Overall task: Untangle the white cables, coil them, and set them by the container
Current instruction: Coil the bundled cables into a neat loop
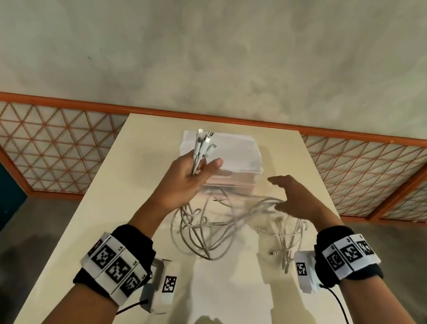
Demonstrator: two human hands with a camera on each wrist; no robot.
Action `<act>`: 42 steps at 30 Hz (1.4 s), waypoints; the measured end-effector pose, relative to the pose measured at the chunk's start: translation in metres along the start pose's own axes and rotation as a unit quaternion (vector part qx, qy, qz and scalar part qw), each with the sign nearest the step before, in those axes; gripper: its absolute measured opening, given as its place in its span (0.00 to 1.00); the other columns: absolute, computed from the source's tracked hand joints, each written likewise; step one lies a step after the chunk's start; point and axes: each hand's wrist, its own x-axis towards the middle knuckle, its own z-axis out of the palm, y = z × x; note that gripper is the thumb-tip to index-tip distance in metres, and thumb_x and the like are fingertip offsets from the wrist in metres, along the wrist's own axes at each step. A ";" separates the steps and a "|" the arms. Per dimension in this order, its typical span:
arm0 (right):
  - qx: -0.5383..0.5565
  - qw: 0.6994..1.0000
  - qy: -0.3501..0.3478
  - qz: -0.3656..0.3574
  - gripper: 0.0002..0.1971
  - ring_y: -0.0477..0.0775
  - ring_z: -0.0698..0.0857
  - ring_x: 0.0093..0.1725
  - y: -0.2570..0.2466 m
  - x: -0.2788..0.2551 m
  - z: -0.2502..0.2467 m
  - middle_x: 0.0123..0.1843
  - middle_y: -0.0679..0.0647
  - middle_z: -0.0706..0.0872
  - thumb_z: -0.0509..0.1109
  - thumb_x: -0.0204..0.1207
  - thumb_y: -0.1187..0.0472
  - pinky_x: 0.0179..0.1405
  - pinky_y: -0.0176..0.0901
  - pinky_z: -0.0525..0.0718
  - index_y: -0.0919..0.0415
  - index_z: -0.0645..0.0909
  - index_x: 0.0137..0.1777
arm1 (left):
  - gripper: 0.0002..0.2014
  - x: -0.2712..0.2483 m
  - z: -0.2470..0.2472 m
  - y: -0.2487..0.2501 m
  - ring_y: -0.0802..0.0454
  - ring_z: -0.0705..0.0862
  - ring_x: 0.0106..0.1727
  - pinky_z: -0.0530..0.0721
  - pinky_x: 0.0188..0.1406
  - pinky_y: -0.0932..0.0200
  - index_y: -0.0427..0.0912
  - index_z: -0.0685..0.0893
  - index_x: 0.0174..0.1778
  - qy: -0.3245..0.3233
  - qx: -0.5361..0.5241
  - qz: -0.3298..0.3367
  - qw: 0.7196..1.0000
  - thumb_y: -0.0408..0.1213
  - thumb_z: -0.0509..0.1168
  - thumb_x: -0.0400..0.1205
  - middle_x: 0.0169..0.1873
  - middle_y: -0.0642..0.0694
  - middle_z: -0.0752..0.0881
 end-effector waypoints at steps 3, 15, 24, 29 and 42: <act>0.077 0.991 -0.057 -0.091 0.36 0.46 0.69 0.75 -0.037 -0.010 0.003 0.78 0.53 0.69 0.77 0.71 0.60 0.70 0.31 0.63 0.54 0.66 0.79 | 0.19 -0.001 0.010 0.003 0.62 0.61 0.15 0.63 0.17 0.70 0.46 0.62 0.29 -0.027 -0.081 -0.010 0.996 0.48 0.58 0.82 0.16 0.58 0.63; 0.247 0.945 -0.110 -0.183 0.11 0.48 0.88 0.40 -0.116 -0.028 0.045 0.32 0.51 0.86 0.64 0.82 0.55 0.48 0.43 0.82 0.57 0.79 0.39 | 0.19 -0.005 0.012 0.018 0.57 0.62 0.20 0.64 0.18 0.66 0.44 0.64 0.30 0.080 -0.277 -0.043 0.957 0.55 0.55 0.80 0.25 0.49 0.60; 0.234 0.949 0.016 -0.211 0.21 0.45 0.69 0.32 -0.109 -0.036 0.048 0.30 0.51 0.70 0.57 0.84 0.47 0.36 0.42 0.68 0.65 0.68 0.38 | 0.20 -0.008 0.009 -0.004 0.54 0.86 0.27 0.86 0.34 0.60 0.41 0.75 0.27 0.215 -0.260 -0.072 0.938 0.45 0.60 0.84 0.19 0.52 0.78; 0.199 0.960 0.010 -0.199 0.21 0.47 0.67 0.31 -0.101 -0.037 0.048 0.30 0.52 0.68 0.55 0.85 0.49 0.35 0.45 0.67 0.66 0.67 0.38 | 0.13 -0.010 0.016 0.003 0.54 0.83 0.26 0.85 0.30 0.60 0.37 0.77 0.37 0.185 -0.266 -0.049 0.945 0.40 0.59 0.85 0.21 0.51 0.81; 0.239 0.955 -0.018 -0.174 0.19 0.47 0.72 0.30 -0.097 -0.051 0.045 0.30 0.52 0.73 0.53 0.85 0.45 0.35 0.43 0.73 0.56 0.73 0.39 | 0.18 -0.004 0.011 0.004 0.54 0.77 0.16 0.81 0.18 0.61 0.42 0.71 0.31 0.330 -0.278 -0.078 0.899 0.46 0.62 0.83 0.19 0.46 0.74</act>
